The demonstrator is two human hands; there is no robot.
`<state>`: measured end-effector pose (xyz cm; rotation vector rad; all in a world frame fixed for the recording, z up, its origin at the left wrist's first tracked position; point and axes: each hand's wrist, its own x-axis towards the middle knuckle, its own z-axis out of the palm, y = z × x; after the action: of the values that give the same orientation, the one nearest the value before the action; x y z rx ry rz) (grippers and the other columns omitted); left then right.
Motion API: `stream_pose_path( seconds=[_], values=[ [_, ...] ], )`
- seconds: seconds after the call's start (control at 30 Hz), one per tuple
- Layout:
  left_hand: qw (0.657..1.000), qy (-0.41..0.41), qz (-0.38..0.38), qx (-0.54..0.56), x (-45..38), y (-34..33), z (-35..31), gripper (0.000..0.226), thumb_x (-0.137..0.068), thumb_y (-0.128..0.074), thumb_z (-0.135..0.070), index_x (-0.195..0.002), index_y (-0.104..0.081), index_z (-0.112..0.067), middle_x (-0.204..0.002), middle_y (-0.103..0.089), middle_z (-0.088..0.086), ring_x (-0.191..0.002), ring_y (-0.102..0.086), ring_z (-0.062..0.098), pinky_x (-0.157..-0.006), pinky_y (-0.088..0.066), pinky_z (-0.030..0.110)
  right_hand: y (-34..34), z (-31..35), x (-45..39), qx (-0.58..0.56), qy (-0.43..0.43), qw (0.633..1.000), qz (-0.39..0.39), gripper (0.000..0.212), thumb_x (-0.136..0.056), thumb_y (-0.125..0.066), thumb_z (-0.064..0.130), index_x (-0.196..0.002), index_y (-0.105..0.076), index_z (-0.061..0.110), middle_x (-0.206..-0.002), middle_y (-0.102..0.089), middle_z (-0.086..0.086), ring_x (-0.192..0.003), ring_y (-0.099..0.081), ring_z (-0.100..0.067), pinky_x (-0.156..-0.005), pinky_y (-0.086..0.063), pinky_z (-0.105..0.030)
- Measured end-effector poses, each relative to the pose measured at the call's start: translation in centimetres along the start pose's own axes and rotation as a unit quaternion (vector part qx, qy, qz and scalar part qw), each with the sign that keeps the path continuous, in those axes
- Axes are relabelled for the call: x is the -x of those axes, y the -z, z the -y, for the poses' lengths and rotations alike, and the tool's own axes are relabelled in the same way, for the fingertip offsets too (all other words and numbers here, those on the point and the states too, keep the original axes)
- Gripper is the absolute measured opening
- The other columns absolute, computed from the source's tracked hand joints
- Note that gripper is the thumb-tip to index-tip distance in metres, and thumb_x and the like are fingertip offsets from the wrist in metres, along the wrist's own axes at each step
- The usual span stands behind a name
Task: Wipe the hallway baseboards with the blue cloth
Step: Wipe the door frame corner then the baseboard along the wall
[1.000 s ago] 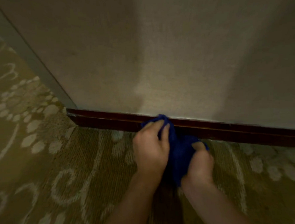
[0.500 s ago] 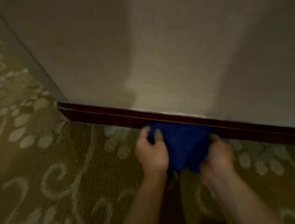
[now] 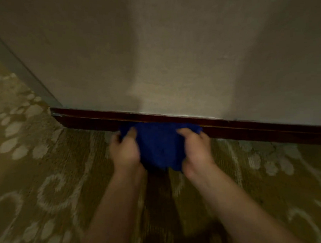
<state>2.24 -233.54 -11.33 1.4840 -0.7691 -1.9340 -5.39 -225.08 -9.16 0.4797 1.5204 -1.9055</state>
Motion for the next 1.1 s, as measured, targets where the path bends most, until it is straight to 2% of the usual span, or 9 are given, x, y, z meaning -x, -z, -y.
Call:
stream_pose_path(
  seconds=[0.2, 0.33, 0.43, 0.53, 0.63, 0.73, 0.8, 0.97, 1.1],
  values=[
    [0.985, 0.086, 0.148, -0.031, 4.5, -6.3, 4.9, 0.009, -0.091, -0.065, -0.01, -0.094, -0.068, -0.017, -0.105, -0.073, 0.011, -0.099, -0.07, 0.028, -0.089, -0.057, 0.047, 8.7, 7.2, -1.4, 0.028, 0.177, 0.973, -0.146, 0.012, -0.091, -0.051, 0.003, -0.099, -0.055, 0.01, -0.087, -0.061, -0.009, -0.081, -0.063, -0.028, -0.065, -0.047, -0.034],
    [0.998, 0.047, 0.027, 0.029, 3.4, -5.1, 4.2, 0.015, -0.093, -0.06, -0.008, -0.09, -0.064, -0.023, -0.106, -0.071, 0.013, -0.101, -0.067, 0.031, -0.095, -0.053, 0.052, 5.3, 3.7, -2.8, 0.031, 0.175, 0.973, -0.144, 0.007, -0.082, -0.055, 0.012, -0.085, -0.056, 0.018, -0.098, -0.066, -0.011, -0.098, -0.064, -0.032, -0.09, -0.053, -0.049],
    [0.996, -0.008, -0.059, 0.068, 2.6, -2.4, 3.1, 0.014, -0.096, -0.057, -0.015, -0.098, -0.06, -0.029, -0.115, -0.067, 0.008, -0.105, -0.065, 0.028, -0.098, -0.05, 0.053, 1.8, 0.4, -1.9, -0.002, 0.063, 0.995, -0.083, 0.022, -0.077, -0.053, 0.016, -0.098, -0.059, 0.016, -0.107, -0.067, -0.015, -0.098, -0.064, -0.034, -0.093, -0.051, -0.054],
    [0.996, -0.037, -0.036, 0.078, 2.9, -2.1, 2.8, 0.017, -0.099, -0.053, -0.023, -0.115, -0.057, -0.025, -0.117, -0.064, 0.002, -0.107, -0.063, 0.024, -0.098, -0.05, 0.052, 2.3, 1.0, -1.1, -0.027, -0.035, 0.999, -0.008, 0.026, -0.091, -0.047, 0.003, -0.114, -0.058, 0.006, -0.111, -0.067, -0.019, -0.099, -0.065, -0.035, -0.078, -0.057, -0.044],
    [0.999, 0.011, 0.023, 0.047, 3.8, -5.1, 4.8, 0.014, -0.099, -0.053, -0.018, -0.094, -0.057, -0.031, -0.106, -0.067, 0.004, -0.101, -0.065, 0.026, -0.095, -0.052, 0.052, 7.2, 4.5, -1.9, 0.002, -0.049, 0.999, 0.002, 0.023, -0.094, -0.041, 0.005, -0.102, -0.062, 0.004, -0.099, -0.069, -0.017, -0.079, -0.069, -0.028, -0.057, -0.054, -0.03],
    [0.992, 0.089, 0.08, 0.031, 5.3, -8.0, 7.5, 0.014, -0.099, -0.053, -0.012, -0.1, -0.059, -0.024, -0.108, -0.068, 0.011, -0.103, -0.065, 0.033, -0.096, -0.051, 0.056, 11.0, 7.1, -2.9, -0.022, -0.023, 0.999, -0.038, 0.024, -0.099, -0.036, 0.009, -0.085, -0.055, 0.012, -0.07, -0.061, -0.005, -0.053, -0.062, -0.014, -0.048, -0.046, -0.023],
    [0.986, 0.111, 0.106, 0.065, 5.4, -8.1, 8.2, 0.014, -0.1, -0.05, -0.009, -0.1, -0.059, -0.02, -0.109, -0.068, 0.014, -0.101, -0.065, 0.033, -0.097, -0.05, 0.055, 11.3, 7.1, -3.3, -0.032, -0.003, 0.997, -0.075, 0.021, -0.098, -0.037, 0.007, -0.084, -0.052, 0.013, -0.071, -0.058, -0.003, -0.057, -0.059, -0.014, -0.046, -0.044, -0.022],
    [0.998, -0.007, 0.0, 0.06, -0.6, -0.5, 1.7, 0.021, -0.095, -0.057, -0.015, -0.116, -0.059, -0.017, -0.118, -0.067, 0.018, -0.111, -0.063, 0.04, -0.098, -0.048, 0.06, 3.0, 2.4, -1.7, -0.018, -0.062, 0.997, 0.034, 0.028, -0.092, -0.043, 0.0, -0.112, -0.061, 0.001, -0.098, -0.067, -0.018, -0.068, -0.064, -0.025, -0.05, -0.052, -0.028],
    [0.993, -0.053, -0.102, 0.035, -6.1, 8.1, -7.3, 0.019, -0.098, -0.052, -0.018, -0.116, -0.058, -0.024, -0.131, -0.058, 0.008, -0.109, -0.061, 0.028, -0.093, -0.051, 0.045, -9.2, -4.8, 0.8, 0.006, -0.143, 0.986, 0.082, 0.035, -0.089, -0.048, -0.003, -0.122, -0.058, -0.002, -0.12, -0.063, -0.024, -0.087, -0.065, -0.03, -0.052, -0.055, -0.026]
  ],
)
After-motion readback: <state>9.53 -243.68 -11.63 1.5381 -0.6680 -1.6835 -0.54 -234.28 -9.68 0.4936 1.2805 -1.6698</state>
